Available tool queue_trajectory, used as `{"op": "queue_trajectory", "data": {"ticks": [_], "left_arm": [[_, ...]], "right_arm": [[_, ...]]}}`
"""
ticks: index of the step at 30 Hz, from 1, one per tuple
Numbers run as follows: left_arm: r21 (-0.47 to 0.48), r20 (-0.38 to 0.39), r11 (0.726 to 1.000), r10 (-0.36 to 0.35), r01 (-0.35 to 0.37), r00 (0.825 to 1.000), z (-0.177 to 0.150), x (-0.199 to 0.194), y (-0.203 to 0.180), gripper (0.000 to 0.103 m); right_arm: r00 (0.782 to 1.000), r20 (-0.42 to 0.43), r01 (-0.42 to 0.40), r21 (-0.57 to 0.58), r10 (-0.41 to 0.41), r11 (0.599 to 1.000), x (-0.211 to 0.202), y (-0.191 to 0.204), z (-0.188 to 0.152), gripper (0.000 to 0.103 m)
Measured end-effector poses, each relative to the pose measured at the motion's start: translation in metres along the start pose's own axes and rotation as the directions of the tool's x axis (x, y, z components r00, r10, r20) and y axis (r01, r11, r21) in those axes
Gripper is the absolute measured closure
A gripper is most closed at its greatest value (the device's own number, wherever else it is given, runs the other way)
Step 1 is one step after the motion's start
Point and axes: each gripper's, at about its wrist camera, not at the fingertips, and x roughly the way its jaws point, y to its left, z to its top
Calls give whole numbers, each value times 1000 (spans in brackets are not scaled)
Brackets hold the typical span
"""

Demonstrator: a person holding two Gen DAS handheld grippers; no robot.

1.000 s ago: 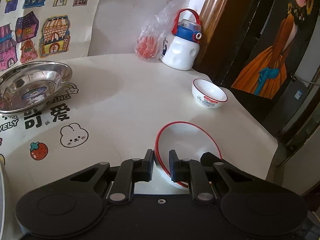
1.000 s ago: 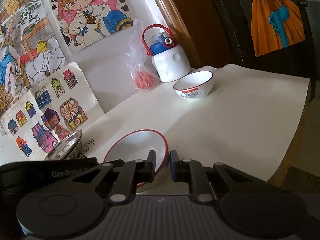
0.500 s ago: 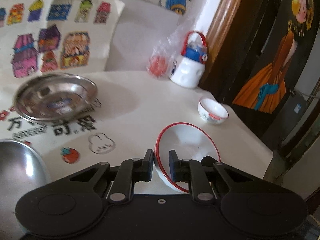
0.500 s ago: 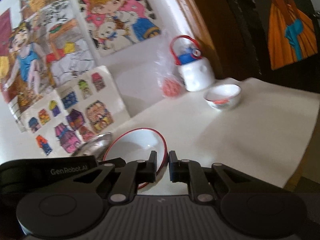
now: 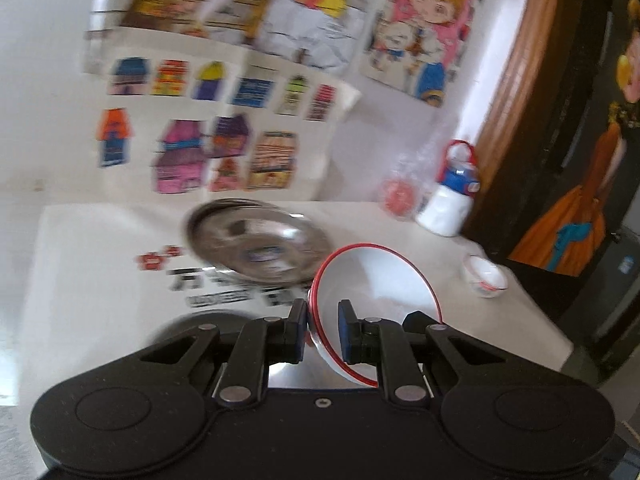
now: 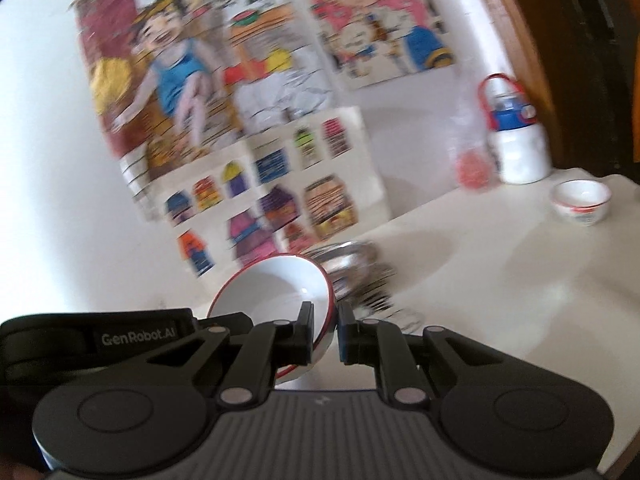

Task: Organize plates and bowls
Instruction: 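Lift the white bowl with both grippers and carry it over the steel bowl, then lower the white bowl into the steel bowl with both grippers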

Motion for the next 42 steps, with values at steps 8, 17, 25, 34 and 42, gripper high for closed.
{"op": "queue_trajectory", "data": {"ticks": [8, 17, 25, 34, 42], "left_arm": [[-24, -30, 997, 71, -72, 997, -7, -20, 47, 86], [-25, -144, 997, 65, -69, 987, -14, -6, 71, 86], [-13, -225, 999, 37, -41, 974, -11, 9, 76, 86], [-1, -258, 999, 41, -42, 965, -5, 18, 77, 86], [78, -296, 996, 60, -39, 953, -2, 23, 69, 83]], "right_arm": [[994, -109, -30, -51, 24, 998, 15, 34, -18, 90], [968, -250, -19, -64, 2, 998, 39, 35, -24, 90], [951, -307, 7, -102, -38, 995, 49, 35, -15, 89], [931, -362, -12, -136, -39, 991, 60, 38, -12, 87], [918, -395, -31, -144, -29, 989, 59, 34, -8, 86]]}}
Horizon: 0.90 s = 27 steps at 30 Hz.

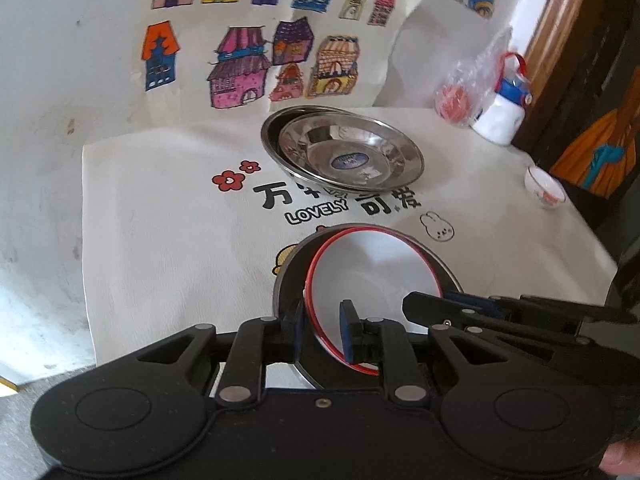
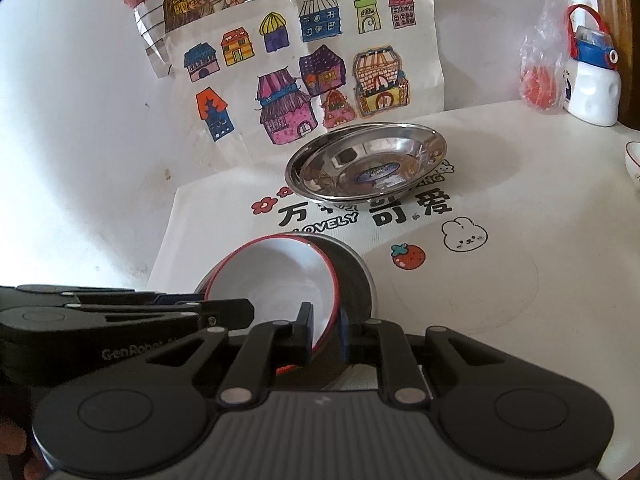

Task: Organize plates and bowls
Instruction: 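Lower the white bowl into the steel bowl with both grippers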

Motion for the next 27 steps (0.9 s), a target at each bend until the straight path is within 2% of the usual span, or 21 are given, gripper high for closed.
{"op": "queue_trajectory", "data": {"ticks": [10, 24, 27], "left_arm": [[30, -64, 999, -24, 26, 998, 10, 4, 0, 79], [25, -80, 999, -31, 33, 996, 14, 7, 3, 75], [42, -84, 998, -34, 37, 996, 13, 6, 1, 70]], "right_arm": [[999, -39, -21, -12, 21, 1000, 1, -3, 4, 84], [999, -28, -40, -1, 40, 999, 0, -6, 4, 84], [999, -26, -47, 2, 47, 999, -1, -7, 4, 84]]}}
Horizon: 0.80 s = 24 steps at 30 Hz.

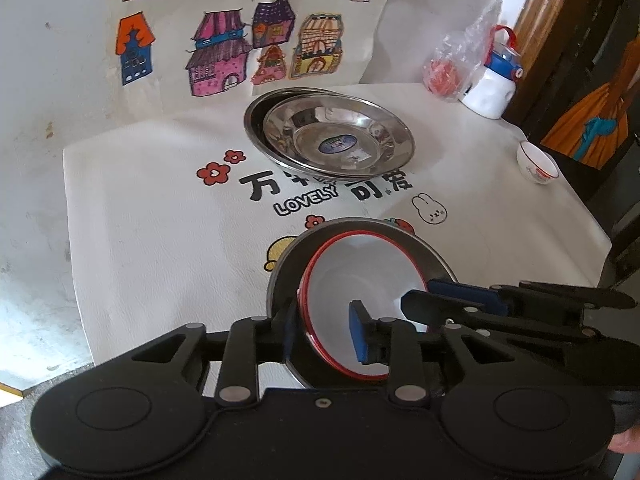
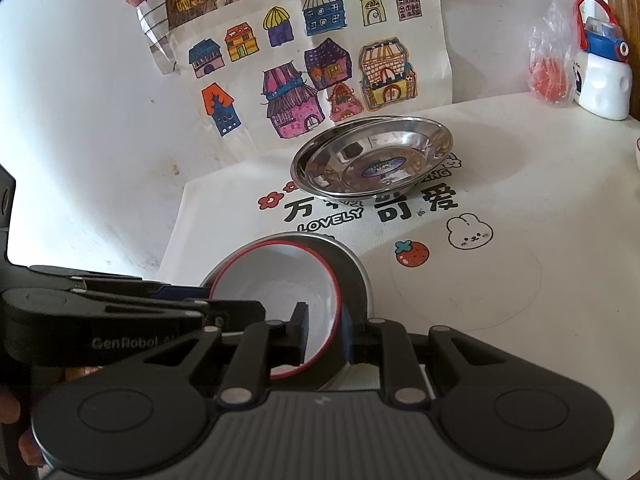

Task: Organize plates and bowls
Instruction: 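Lower the white bowl into the steel bowl with both grippers, then open both grippers and withdraw them from the nested bowls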

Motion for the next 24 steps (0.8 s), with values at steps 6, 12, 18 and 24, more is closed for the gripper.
{"op": "queue_trajectory", "data": {"ticks": [6, 12, 18, 24], "left_arm": [[20, 0, 1000, -11, 11, 1000, -2, -3, -3, 64], [8, 25, 998, -62, 62, 998, -2, -11, 1, 49], [-5, 32, 996, -91, 91, 995, -1, -15, 4, 44], [-22, 86, 994, -102, 104, 991, 1, -28, 10, 27]], "right_arm": [[1000, 8, -8, 3, 8, 1000, -1, -2, -1, 83], [999, 22, -25, 7, 25, 1000, -7, -5, -1, 82], [998, 40, -53, 17, 52, 998, -13, -7, -3, 74], [990, 103, -95, 11, 93, 995, -29, -12, -7, 41]]}}
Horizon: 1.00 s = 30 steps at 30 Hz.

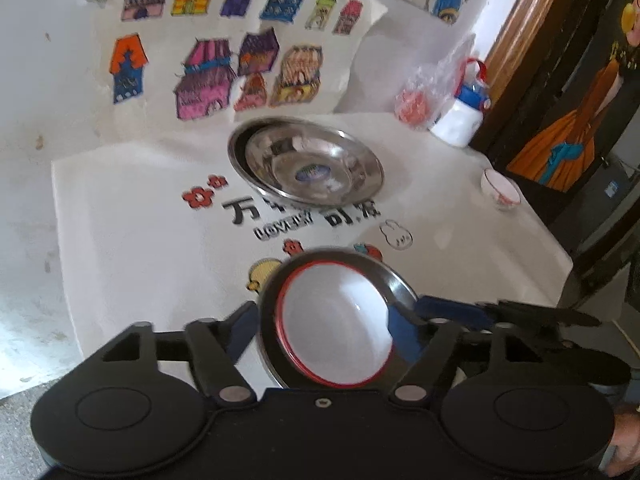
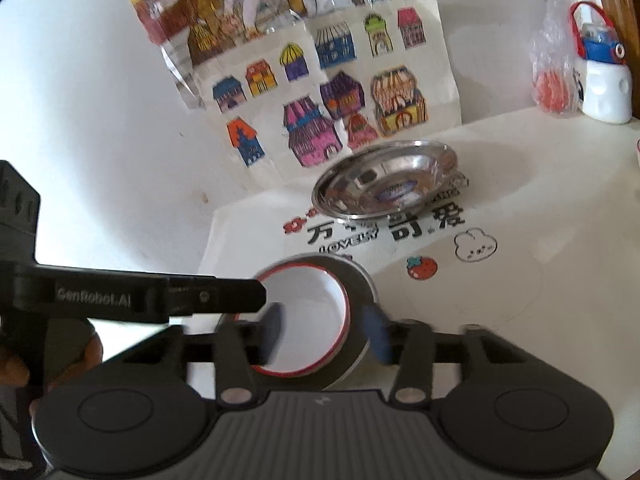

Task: Organize plates and bowls
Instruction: 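Open both grippers and withdraw them from the nested bowls, then move both grippers toward the small white red-rimmed bowl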

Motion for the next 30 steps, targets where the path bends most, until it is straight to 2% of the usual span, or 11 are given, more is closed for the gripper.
{"op": "queue_trajectory", "data": {"ticks": [3, 9, 14, 18, 25, 30], "left_arm": [[-6, 18, 1000, 0, 0, 1000, 4, -4, 1, 26], [3, 48, 1000, 10, -10, 999, 14, -2, -8, 17], [31, 79, 999, 21, -23, 997, 28, 12, -36, 7], [61, 83, 998, 27, -32, 996, 40, 33, -71, 6], [87, 80, 996, 15, -22, 997, 57, 78, -133, 1], [102, 60, 993, 46, -52, 997, 69, 112, -176, 1]], "right_arm": [[999, 34, 3, -10, -3, 1000, -8, -5, -2, 34], [996, 89, 13, 36, -16, 999, -26, -33, -6, 18], [984, 170, 37, 73, -49, 997, -46, -74, -7, 9], [970, 220, 81, 124, -107, 989, -66, -115, -2, 7], [931, 278, 190, 182, -235, 965, -103, -179, 10, 0], [878, 309, 305, 226, -365, 925, -117, -218, 18, 0]]}}
